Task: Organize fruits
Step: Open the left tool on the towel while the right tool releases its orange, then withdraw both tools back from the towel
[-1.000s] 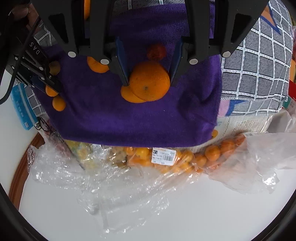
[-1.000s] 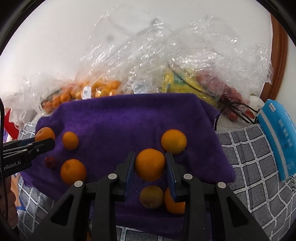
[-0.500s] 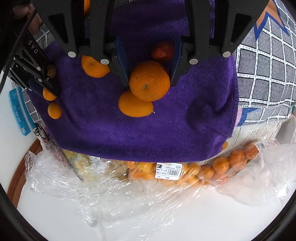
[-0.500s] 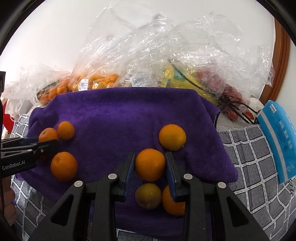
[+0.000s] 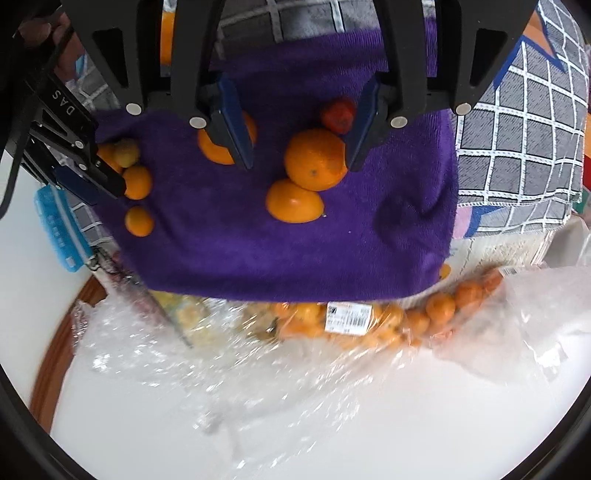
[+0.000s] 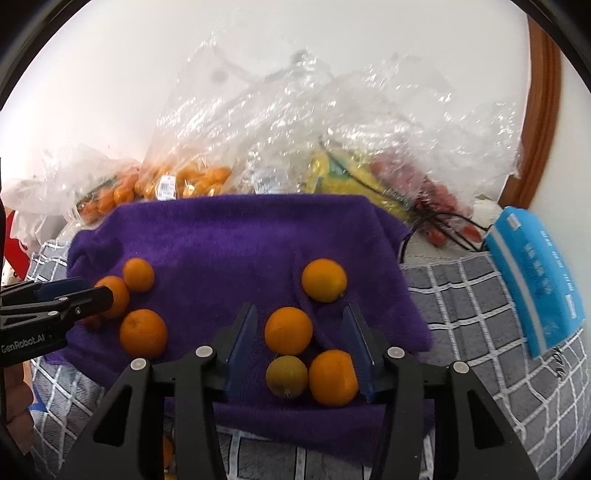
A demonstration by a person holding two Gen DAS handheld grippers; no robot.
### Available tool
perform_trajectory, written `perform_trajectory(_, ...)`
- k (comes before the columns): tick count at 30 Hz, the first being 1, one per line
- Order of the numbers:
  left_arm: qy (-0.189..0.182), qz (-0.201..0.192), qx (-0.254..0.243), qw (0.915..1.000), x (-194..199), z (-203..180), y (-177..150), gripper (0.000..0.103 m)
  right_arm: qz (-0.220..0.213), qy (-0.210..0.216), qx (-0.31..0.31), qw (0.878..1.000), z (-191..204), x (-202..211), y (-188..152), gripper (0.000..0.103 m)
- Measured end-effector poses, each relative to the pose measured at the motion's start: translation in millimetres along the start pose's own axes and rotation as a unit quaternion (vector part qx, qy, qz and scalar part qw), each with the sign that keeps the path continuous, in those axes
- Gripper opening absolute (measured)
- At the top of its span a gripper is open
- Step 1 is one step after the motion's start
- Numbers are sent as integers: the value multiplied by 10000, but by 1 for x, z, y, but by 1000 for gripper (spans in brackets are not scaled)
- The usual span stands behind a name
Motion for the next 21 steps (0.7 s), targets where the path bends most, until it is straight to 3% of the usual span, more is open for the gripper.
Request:
perform_trajectory(8,-121,-304,140,9994,50,7,-10,50,-338,-207,-14,9992,8,57,2,53)
perform_trajectory(13,-62,-403,155,9990,79,13,-21,50,-734,-330,-418,9959,-1,100,-3,53)
perform_trajectory(21,-25,-451,136,9989,108,16,-40,50,-783,-348,-704,9938,-9,148,-18,53)
Point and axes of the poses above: each gripper's, at about its wrist camera, not at the fingertips, and x roughly against the way its jaws point, z to its left, y to its top, the point moved 3 cm from there along -x, roughly the way its jaws point, and after that the axes turned 15 degrees about y, right-handed, at the moved point
